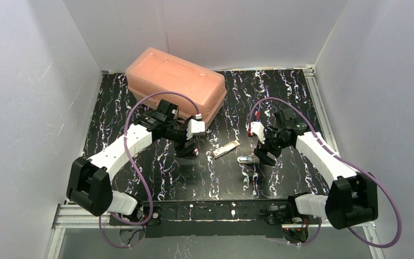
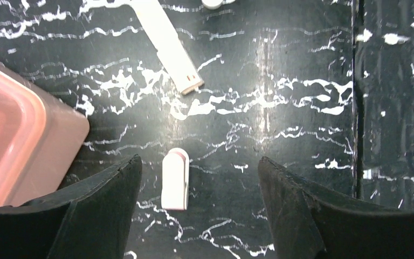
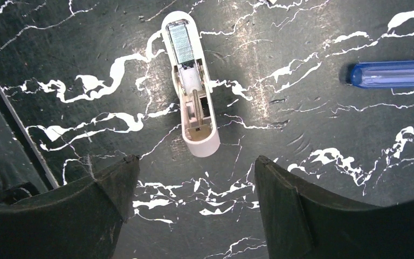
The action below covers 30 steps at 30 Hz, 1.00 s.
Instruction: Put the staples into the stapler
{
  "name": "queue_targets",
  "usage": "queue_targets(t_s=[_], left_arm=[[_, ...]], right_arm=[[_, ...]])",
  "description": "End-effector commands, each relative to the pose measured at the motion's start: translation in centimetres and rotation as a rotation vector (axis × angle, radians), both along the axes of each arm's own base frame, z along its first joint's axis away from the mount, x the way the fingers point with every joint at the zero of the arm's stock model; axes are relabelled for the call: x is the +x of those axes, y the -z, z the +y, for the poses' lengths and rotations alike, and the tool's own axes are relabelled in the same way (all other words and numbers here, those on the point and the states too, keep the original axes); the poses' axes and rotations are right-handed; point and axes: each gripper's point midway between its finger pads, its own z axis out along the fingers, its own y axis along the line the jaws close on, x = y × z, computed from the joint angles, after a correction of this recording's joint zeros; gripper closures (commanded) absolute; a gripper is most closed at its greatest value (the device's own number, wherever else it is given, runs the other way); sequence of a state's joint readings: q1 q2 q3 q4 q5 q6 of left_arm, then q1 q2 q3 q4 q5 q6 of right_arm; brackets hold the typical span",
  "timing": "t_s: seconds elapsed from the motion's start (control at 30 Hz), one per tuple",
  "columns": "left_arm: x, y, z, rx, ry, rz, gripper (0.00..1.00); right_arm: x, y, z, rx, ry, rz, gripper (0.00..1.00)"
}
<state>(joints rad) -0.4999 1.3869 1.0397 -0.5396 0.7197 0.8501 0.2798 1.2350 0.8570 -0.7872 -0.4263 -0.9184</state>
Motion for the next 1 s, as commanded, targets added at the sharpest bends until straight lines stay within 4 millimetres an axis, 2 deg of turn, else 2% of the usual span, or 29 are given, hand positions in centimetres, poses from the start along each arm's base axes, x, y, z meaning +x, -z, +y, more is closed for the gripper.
queue_targets(t_s=[0.0,0.17,0.3,0.53,0.7,0.97], left_arm=[[-0.6,-1.0,-2.9,-0.139,0.034,0.058,0.26],[-0.1,-0.3,-6.0,-0.196,-0.071,0.135,0.28],[-0.4,1.1,-8.3,-0.24,-0.213,0.344,0.29],[-3.1,3.1,-11.7,-0.201,-0.249,0.548,0.29],[-3.0,4.5,-13.6,-0.204,-0.286,0.674,0.35],[-3.1,5.0,-16.6,-0.21,-0.289,0.726,0.43]], right_arm=[[1.3,-0.3,0.2,-0.015,-0.091,-0.049,0.17],[1.4,0.6,0.8,0.014,-0.098,-0.019,0.25],[1.3,0.9,1.2,0.037,-0.098,-0.014,0.3],[1.3,1.4,1.4,0.046,-0.092,-0.007,0.37],[1.2,1.6,1.4,0.042,-0.09,0.006,0.45],[1.1,1.4,1.5,0.052,-0.093,0.011,0.56]])
